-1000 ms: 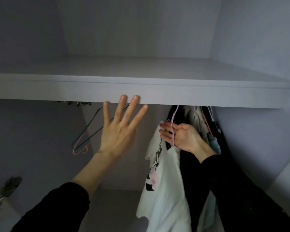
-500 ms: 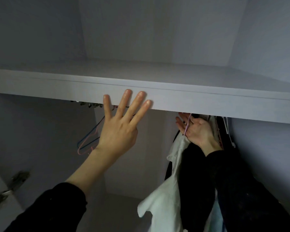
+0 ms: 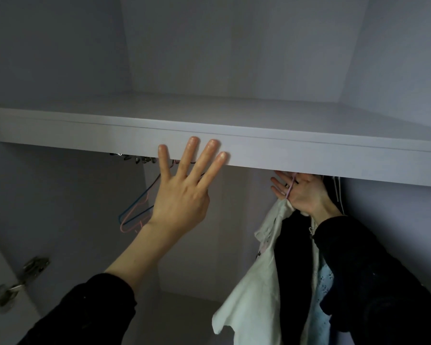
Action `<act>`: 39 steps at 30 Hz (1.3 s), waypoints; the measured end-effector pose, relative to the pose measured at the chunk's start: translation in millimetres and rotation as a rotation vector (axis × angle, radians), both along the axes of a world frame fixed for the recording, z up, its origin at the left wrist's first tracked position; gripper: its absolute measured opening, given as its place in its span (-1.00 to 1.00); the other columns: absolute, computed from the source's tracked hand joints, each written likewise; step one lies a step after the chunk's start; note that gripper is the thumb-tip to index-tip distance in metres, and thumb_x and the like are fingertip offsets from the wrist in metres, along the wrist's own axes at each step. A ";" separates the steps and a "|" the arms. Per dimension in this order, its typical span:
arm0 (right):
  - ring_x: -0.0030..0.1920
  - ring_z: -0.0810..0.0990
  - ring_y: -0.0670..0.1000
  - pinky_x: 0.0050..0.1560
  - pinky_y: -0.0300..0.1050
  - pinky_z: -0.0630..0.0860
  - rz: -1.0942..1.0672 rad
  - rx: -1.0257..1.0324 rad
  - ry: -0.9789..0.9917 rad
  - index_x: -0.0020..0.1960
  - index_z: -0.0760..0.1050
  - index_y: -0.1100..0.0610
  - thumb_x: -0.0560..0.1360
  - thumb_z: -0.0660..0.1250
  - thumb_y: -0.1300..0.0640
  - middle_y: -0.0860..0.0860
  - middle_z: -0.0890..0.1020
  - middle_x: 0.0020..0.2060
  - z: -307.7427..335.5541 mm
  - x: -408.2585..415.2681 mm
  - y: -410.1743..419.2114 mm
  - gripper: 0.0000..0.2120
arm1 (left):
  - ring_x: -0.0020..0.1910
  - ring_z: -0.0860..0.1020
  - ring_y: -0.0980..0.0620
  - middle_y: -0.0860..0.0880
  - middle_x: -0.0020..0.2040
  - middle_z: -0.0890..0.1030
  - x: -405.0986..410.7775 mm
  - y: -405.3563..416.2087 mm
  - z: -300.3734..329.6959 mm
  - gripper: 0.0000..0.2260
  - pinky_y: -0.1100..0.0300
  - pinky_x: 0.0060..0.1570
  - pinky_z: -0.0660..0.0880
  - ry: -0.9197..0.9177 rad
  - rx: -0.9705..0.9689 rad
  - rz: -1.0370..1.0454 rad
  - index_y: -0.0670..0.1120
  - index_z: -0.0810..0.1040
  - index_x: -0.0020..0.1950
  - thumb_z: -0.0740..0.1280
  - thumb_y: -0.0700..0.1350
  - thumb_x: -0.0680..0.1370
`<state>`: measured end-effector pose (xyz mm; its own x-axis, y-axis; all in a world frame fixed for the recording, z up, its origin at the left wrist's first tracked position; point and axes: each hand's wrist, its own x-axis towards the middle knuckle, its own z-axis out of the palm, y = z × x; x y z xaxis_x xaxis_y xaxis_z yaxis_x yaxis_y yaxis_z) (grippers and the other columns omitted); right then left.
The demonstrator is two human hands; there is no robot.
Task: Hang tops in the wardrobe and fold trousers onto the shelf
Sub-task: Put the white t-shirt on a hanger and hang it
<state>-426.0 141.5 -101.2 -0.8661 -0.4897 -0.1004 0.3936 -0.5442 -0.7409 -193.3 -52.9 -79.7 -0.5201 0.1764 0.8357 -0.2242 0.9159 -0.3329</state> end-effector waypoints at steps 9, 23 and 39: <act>-0.09 0.56 0.16 -0.07 0.01 0.45 -0.101 0.264 -0.023 0.14 0.35 0.10 0.64 0.04 0.11 0.14 0.46 0.20 -0.5 -7.3 -5.7 -0.84 | 0.50 -0.28 -0.13 0.00 0.52 -0.31 -0.5 2.1 -1.1 -0.04 -0.42 0.32 -0.17 0.010 0.005 0.025 -0.02 -0.25 0.53 0.37 -0.24 0.37; 0.53 -0.11 0.15 0.39 0.27 -0.38 -0.331 2.522 1.518 0.52 -0.03 0.31 0.58 -0.06 0.17 0.17 0.03 0.53 -39.5 -7.6 22.0 -0.46 | 0.49 -0.29 -0.17 -0.03 0.52 -0.33 5.9 14.2 -4.5 -0.09 -0.40 0.36 -0.15 -0.037 0.102 0.082 -0.04 -0.23 0.54 0.32 -0.27 0.39; 0.46 0.21 0.12 0.36 0.03 0.30 0.311 1.559 1.503 0.52 0.11 0.12 0.62 0.09 0.03 0.05 0.07 0.53 -57.5 146.1 -32.6 -0.50 | 0.52 0.00 -0.19 -0.21 0.52 0.11 82.6 43.5 -61.9 -0.46 -0.14 0.44 0.05 -0.326 0.472 0.148 -0.14 0.24 0.46 0.24 -0.09 0.50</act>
